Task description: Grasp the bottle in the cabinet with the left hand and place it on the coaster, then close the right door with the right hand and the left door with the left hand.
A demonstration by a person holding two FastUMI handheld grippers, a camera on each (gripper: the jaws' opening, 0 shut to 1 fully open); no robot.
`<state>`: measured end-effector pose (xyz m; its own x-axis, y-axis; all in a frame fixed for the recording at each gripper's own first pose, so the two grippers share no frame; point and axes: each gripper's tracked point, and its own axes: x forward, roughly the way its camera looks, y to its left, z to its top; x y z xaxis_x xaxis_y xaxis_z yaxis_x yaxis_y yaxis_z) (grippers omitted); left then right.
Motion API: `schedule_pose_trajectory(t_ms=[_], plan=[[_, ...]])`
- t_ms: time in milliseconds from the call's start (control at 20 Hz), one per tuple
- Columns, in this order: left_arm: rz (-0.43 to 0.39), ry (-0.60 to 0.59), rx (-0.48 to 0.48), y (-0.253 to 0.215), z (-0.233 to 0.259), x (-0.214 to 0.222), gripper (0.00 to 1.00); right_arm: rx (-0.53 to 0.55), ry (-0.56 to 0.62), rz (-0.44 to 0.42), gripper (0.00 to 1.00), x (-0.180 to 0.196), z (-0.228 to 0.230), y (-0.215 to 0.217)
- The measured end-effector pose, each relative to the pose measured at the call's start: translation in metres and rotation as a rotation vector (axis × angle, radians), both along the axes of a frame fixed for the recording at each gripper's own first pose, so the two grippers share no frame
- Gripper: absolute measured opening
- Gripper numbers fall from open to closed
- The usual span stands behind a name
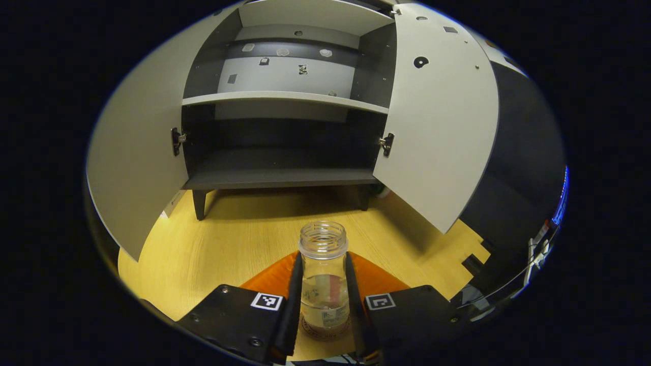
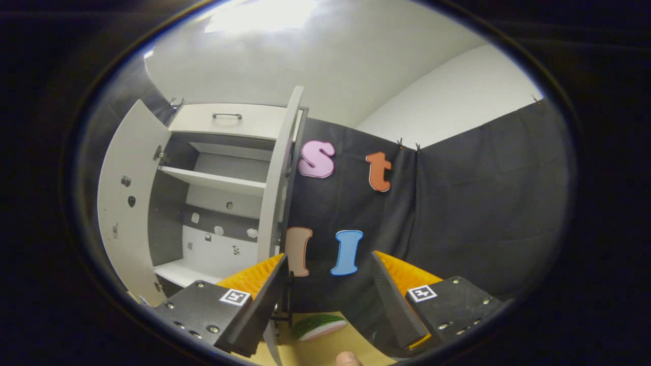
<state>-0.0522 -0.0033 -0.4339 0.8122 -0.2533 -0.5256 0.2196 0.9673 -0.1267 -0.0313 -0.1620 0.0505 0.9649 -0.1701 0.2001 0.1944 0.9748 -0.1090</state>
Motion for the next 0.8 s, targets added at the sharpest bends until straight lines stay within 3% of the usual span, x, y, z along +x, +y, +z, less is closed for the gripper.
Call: schedule_pose_trajectory(t_ms=[350,550,600,650,800], plan=[[0.011,-0.019,0.008,-0.001,0.0,-0.002,0.47,-0.006,0.002,0.009,0.97,0.006,0.0,0.004],[-0.01,0.004,0.02,-0.002,0.0,-0.013,0.54,-0.014,0.009,0.015,0.96,0.008,-0.005,0.008],[-0.017,0.007,0.029,-0.003,-0.002,-0.014,0.67,-0.014,0.011,0.016,0.96,0.008,-0.006,0.009],[-0.021,0.009,0.037,-0.003,-0.002,-0.017,0.61,-0.014,0.013,0.017,0.96,0.007,-0.006,0.009],[-0.031,0.001,0.033,-0.007,0.002,-0.022,0.61,-0.01,0.017,0.018,0.97,0.008,-0.009,0.01]])
